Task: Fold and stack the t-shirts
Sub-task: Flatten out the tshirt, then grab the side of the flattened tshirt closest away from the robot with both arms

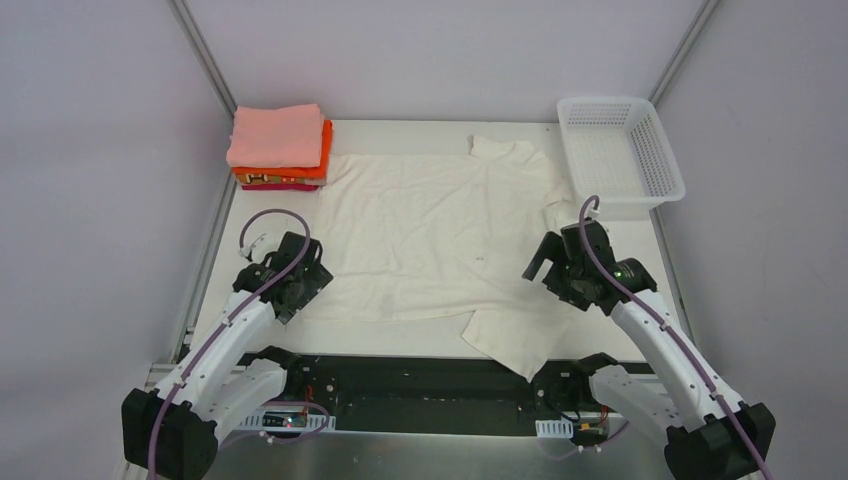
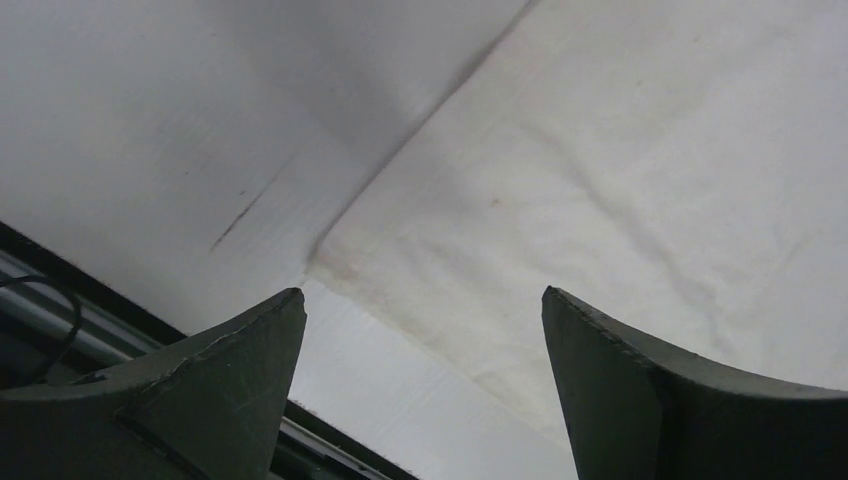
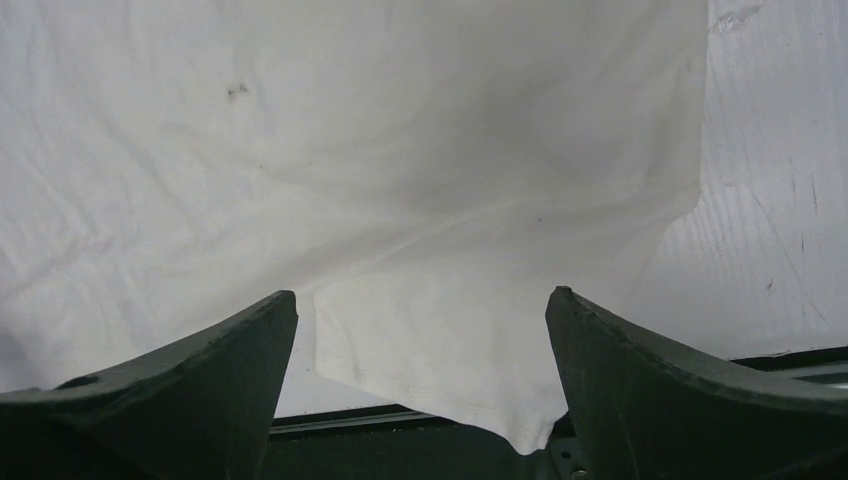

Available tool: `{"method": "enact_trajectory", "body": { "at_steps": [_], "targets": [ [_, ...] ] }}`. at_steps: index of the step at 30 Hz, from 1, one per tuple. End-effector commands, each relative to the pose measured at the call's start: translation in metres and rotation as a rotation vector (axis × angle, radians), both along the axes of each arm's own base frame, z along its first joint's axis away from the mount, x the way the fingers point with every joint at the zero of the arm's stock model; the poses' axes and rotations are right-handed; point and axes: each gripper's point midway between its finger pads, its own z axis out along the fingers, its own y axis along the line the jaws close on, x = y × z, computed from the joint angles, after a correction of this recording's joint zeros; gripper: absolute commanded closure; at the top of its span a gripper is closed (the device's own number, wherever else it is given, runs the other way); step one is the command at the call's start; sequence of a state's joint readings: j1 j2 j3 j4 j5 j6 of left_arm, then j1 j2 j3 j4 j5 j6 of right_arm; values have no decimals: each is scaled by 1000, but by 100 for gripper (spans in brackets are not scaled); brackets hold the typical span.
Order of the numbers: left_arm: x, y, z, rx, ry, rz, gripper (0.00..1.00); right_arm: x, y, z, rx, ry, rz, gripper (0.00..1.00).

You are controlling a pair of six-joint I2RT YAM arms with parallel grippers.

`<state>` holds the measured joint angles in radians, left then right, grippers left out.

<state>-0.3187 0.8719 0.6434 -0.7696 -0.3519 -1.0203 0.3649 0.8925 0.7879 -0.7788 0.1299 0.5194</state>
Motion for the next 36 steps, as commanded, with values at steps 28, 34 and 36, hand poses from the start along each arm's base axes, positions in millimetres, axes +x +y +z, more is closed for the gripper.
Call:
{"method": "enact_trajectory", "body": {
  "at_steps": [28, 34, 36],
  "targets": [
    [-46, 23, -74, 12, 160, 338, 100, -20, -5, -19, -102, 131, 60, 1],
    [-32, 33, -58, 57, 77, 330, 100, -58, 23, -23, -156, 215, 235, 5],
    [-32, 33, -57, 59, 78, 325, 100, -81, 30, -33, -175, 288, 296, 10]
  ]
}}
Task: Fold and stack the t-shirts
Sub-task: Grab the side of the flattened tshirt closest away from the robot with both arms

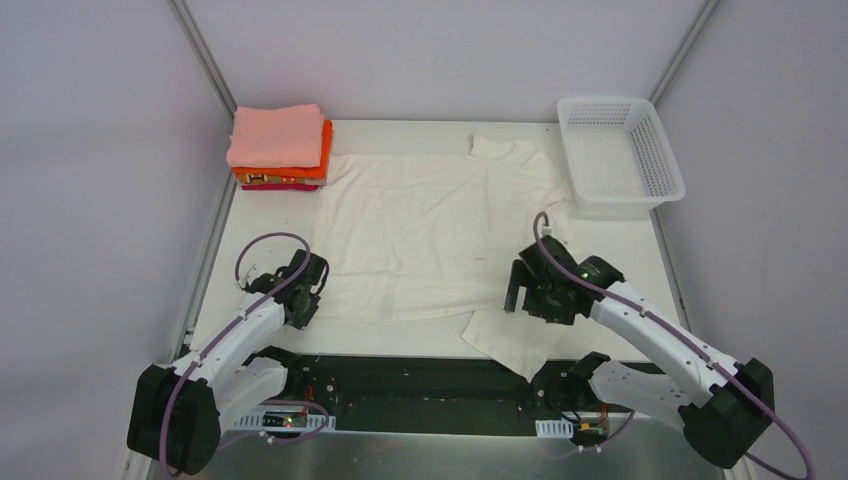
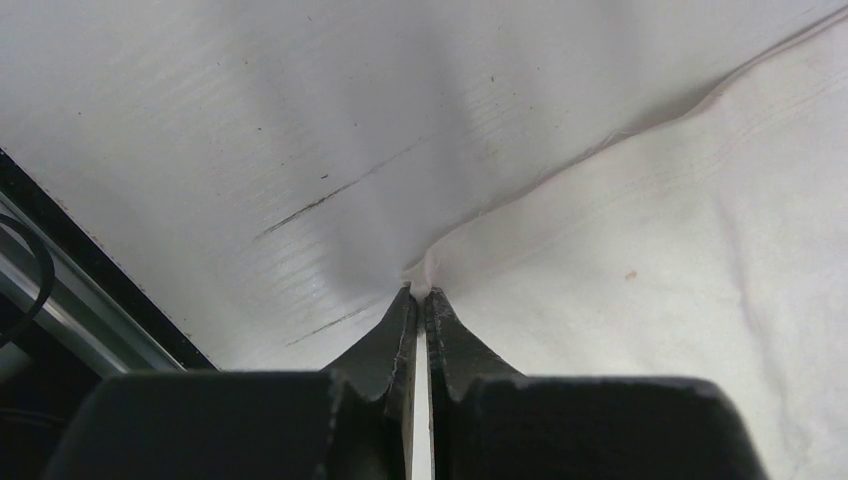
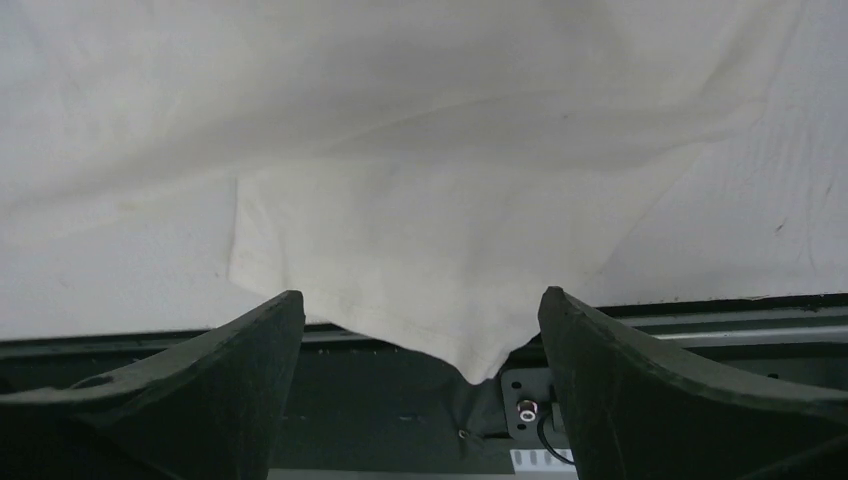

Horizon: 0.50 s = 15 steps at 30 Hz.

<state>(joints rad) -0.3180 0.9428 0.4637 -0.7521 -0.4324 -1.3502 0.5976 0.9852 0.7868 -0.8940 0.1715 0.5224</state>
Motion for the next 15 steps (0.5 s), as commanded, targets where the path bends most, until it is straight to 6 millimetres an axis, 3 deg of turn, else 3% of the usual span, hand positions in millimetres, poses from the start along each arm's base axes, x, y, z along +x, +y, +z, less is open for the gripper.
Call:
{"method": "enact_trajectory", "body": {
  "at_steps": [1, 4, 7, 15],
  "targets": [
    [0, 12, 5, 53, -6, 11, 100, -50, 9, -10, -66, 156, 102, 12],
    [0, 11, 4, 52, -2, 11, 100, -80, 9, -27, -93, 240, 116, 19],
    [0, 10, 3, 45, -2, 9, 100, -98, 13, -41, -77, 295, 113, 25],
    [3, 8, 7, 37, -20, -5, 100, -107, 16, -63, -94, 354, -19, 37]
  ]
}}
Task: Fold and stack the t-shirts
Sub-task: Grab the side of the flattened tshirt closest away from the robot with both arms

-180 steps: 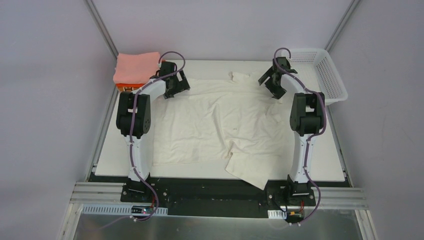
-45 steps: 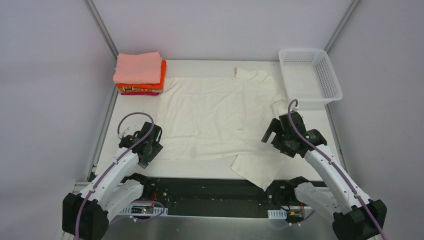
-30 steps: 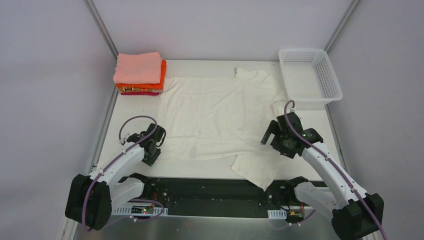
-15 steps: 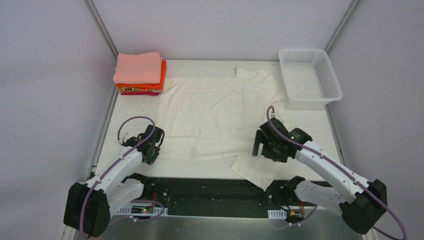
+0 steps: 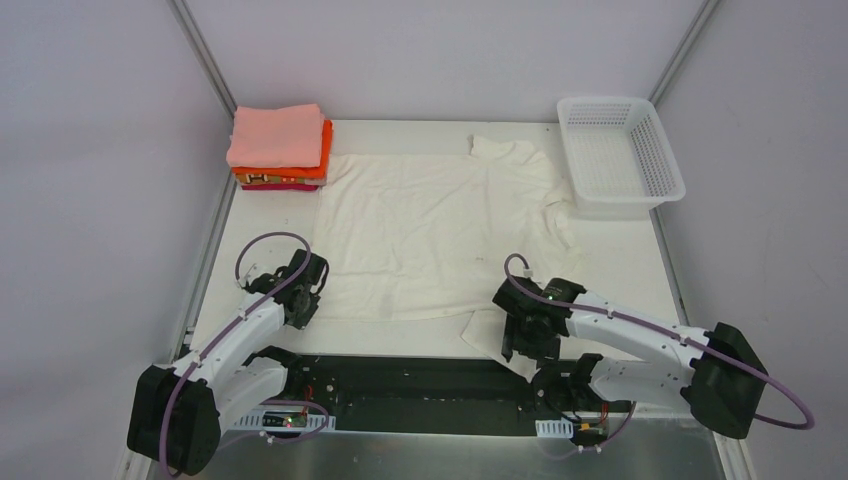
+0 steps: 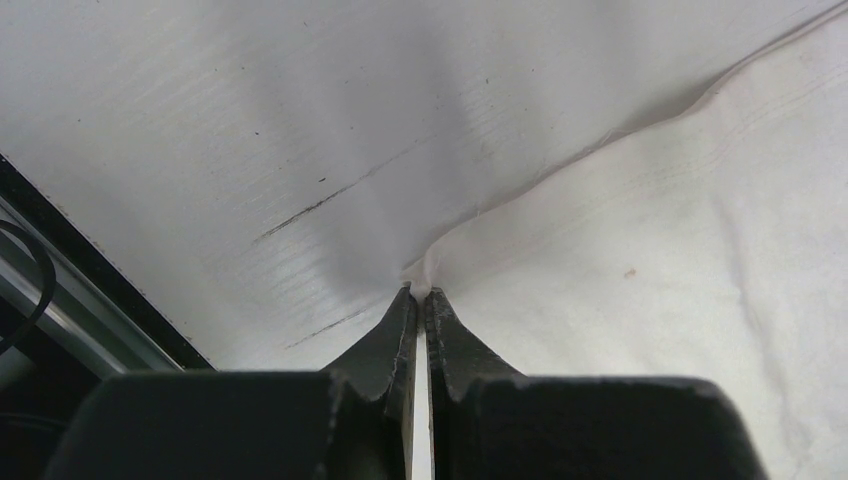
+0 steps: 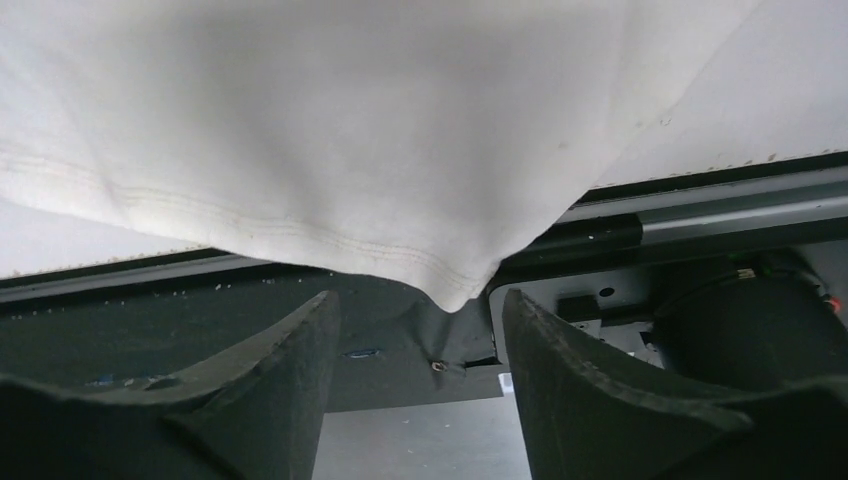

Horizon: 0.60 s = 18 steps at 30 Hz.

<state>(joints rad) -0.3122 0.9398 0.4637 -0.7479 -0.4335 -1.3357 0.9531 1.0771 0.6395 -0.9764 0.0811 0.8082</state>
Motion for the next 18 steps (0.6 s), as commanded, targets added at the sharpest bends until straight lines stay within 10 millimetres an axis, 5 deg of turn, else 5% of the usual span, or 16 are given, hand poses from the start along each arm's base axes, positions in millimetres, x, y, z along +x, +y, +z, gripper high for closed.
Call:
{"method": "enact_trajectory", "body": {
  "at_steps": [1, 13, 18],
  "targets": [
    [3, 7, 7, 33, -21, 2, 100, -9, 1, -10, -15, 42, -122, 39],
    [4, 7, 8, 39, -18, -12, 100, -23, 0, -26, -42, 133, -150, 47],
    [5, 6, 10, 35, -19, -21, 100, -10, -3, -31, -63, 62, -145, 72]
  ]
}}
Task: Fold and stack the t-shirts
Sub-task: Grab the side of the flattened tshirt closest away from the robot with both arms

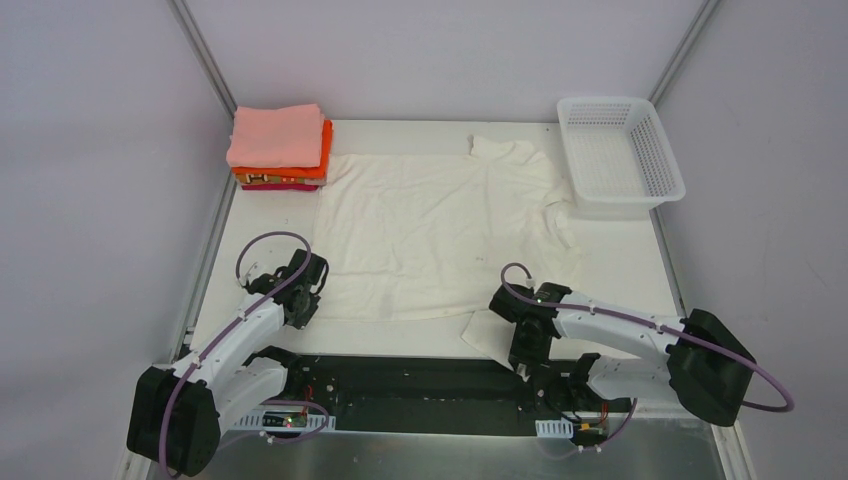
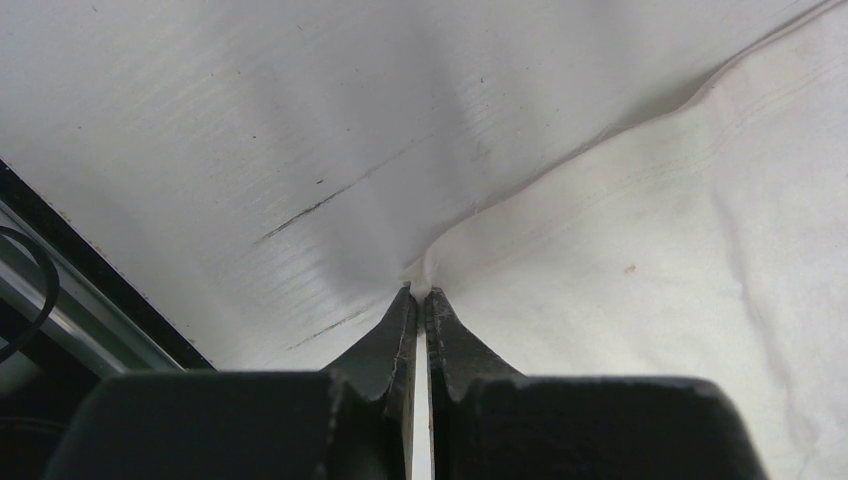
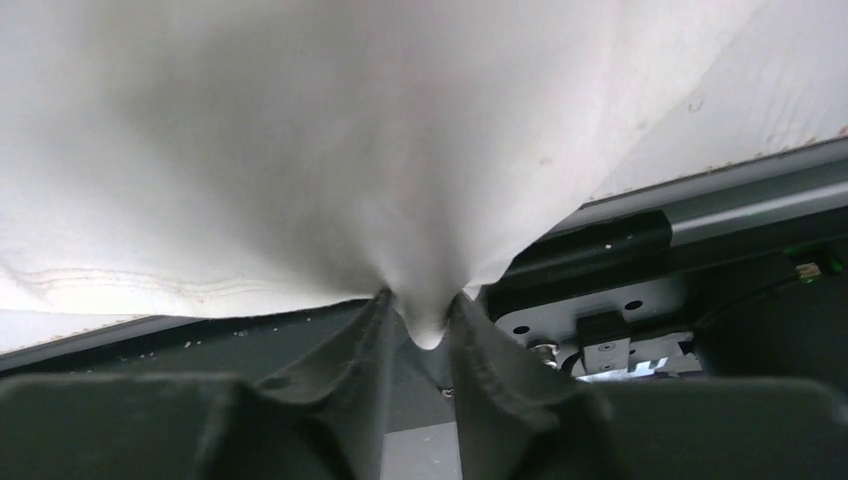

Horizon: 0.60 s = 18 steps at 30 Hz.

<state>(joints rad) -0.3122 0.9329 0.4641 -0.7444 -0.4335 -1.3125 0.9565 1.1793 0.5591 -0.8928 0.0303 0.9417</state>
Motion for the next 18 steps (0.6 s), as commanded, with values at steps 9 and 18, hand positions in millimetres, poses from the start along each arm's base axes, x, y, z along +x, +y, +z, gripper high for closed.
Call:
{"method": "enact_trajectory", "body": {
  "at_steps": [9, 18],
  "targets": [
    [8, 3, 17, 8, -56, -23, 100, 7, -1, 24, 46, -82, -2, 100],
    [-6, 20, 28, 55, -91, 34, 100, -41, 11, 57, 263, 94, 77, 100]
  ]
}}
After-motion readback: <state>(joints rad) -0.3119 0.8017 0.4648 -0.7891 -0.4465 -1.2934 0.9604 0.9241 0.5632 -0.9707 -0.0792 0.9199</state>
